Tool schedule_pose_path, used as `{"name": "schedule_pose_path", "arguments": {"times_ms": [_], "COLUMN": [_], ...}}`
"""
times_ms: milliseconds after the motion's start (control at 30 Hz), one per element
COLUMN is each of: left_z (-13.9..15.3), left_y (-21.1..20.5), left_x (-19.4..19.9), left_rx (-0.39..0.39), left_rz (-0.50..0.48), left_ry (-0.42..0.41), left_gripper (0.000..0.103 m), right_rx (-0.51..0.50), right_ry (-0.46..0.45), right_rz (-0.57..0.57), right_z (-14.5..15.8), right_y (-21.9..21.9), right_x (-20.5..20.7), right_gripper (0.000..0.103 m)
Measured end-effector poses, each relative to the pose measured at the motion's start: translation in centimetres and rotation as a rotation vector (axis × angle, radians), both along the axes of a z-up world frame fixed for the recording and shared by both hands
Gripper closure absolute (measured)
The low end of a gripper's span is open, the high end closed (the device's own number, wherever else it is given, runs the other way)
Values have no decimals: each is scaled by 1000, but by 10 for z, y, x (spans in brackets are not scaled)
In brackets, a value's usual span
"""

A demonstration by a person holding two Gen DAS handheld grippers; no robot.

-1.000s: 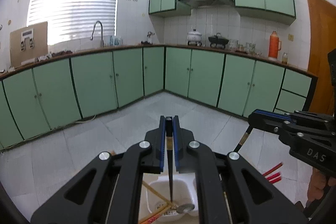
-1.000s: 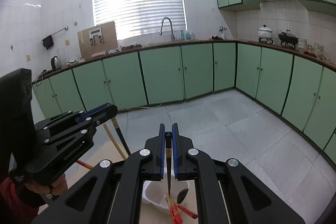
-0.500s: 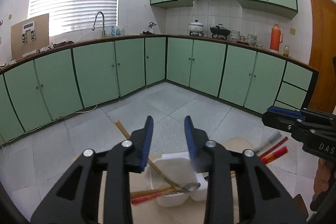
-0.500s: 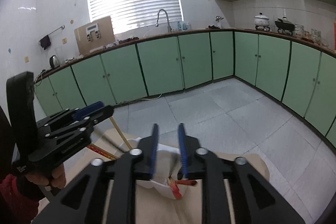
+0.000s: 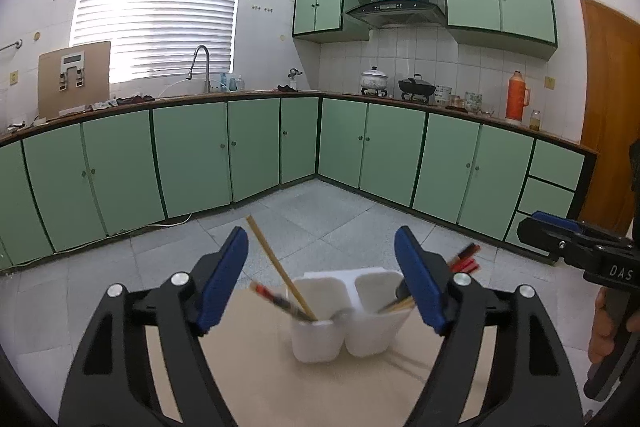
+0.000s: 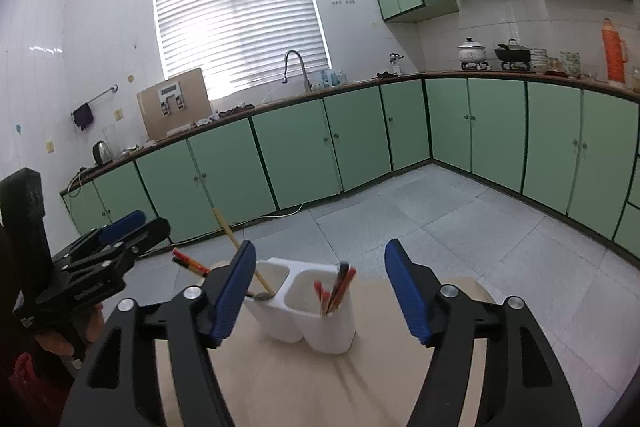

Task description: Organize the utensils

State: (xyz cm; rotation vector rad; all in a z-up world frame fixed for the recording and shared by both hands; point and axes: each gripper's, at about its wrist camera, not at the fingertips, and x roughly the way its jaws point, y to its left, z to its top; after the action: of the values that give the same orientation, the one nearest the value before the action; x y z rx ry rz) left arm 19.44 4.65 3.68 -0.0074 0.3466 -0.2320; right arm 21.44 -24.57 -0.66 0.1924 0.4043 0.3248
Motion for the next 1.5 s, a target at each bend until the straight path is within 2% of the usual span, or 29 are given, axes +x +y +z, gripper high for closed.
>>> {"name": "schedule_pose_path", "arguments": {"times_ms": [167,467,867,1100,1500], "left_z": [-4,-9,1,8,14], "left_y": [1,4,4,5,6], "left_x": [-33,-84,-145,-170,-194], "left_rx": [16,18,30,37,47], "left_rz": [11,24,33,29,38], "left_ry": [3,5,-25,-42,-71], "left_gripper": [15,7,5,5,5], "right_rx": [5,-28,-59,-114,-123], "right_ry": [15,-4,-50,-89,-92], "right_rz": [-21,-10,21,10,26], "right_z": [-9,-10,3,8,11], "right_y": [-3,10,30,39,47], "right_x": [-26,-74,-128,-153,-163], "right_gripper": [24,6,6,6,6]}}
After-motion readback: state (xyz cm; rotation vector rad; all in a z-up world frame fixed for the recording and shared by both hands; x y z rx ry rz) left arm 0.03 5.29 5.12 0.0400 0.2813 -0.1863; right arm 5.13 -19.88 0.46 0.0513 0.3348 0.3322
